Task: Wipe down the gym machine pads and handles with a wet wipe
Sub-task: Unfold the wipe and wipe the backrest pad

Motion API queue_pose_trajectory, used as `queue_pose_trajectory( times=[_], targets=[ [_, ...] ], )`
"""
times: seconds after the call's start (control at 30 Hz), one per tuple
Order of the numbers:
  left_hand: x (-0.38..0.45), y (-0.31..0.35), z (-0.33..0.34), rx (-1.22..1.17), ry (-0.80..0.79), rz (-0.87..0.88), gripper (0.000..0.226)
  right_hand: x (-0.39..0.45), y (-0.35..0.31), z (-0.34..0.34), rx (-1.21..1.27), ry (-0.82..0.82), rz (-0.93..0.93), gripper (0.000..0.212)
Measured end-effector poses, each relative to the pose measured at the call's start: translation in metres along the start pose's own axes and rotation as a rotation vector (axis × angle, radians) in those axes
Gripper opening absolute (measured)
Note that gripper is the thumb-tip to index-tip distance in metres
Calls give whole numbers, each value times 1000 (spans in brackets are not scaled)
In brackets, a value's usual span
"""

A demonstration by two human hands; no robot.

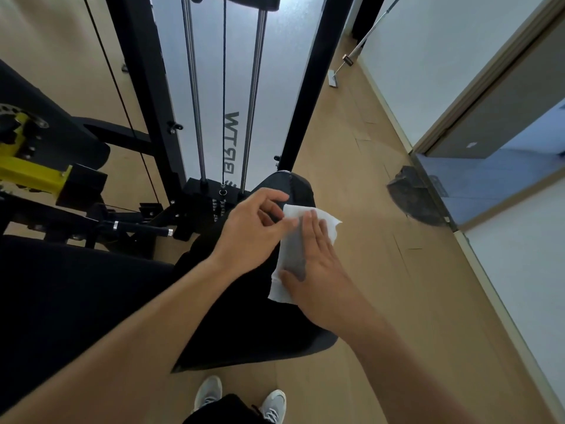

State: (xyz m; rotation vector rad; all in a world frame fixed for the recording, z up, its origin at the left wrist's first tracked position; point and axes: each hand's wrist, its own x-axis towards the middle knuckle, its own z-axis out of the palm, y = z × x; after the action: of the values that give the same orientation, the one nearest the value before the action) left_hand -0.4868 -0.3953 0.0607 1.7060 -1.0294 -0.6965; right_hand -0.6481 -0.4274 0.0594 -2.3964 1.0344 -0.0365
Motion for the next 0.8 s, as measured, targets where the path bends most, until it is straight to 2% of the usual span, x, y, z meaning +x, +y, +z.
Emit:
queue_pose_trajectory(
  times=[0.07,0.13,0.27,0.33,0.4,0.47,0.6,0.8],
  targets=[
    [16,-3,3,99,-59,39,17,2,4,4,-20,2,-21,100],
    [28,-5,6,110,-4,51,5,0,7,6,-19,-19,-25,105],
    [43,-7,13,189,73,79,14,-12,2,-1,34,-68,13,106],
    [49,-7,15,234,112,58,19,-14,-5,-8,89,-82,49,94],
    [53,-6,17,267,164,35,24,-10,-10,-16,178,-60,93,72],
    [53,-9,19,177,212,-1,25,-3,-10,-19,129,-44,66,64],
    [37,-29,23,-37,325,19,12,30,-7,-13,-92,-64,8,71],
    [9,-47,21,-190,410,-8,6,110,-9,-30,-119,-61,73,68]
  ],
)
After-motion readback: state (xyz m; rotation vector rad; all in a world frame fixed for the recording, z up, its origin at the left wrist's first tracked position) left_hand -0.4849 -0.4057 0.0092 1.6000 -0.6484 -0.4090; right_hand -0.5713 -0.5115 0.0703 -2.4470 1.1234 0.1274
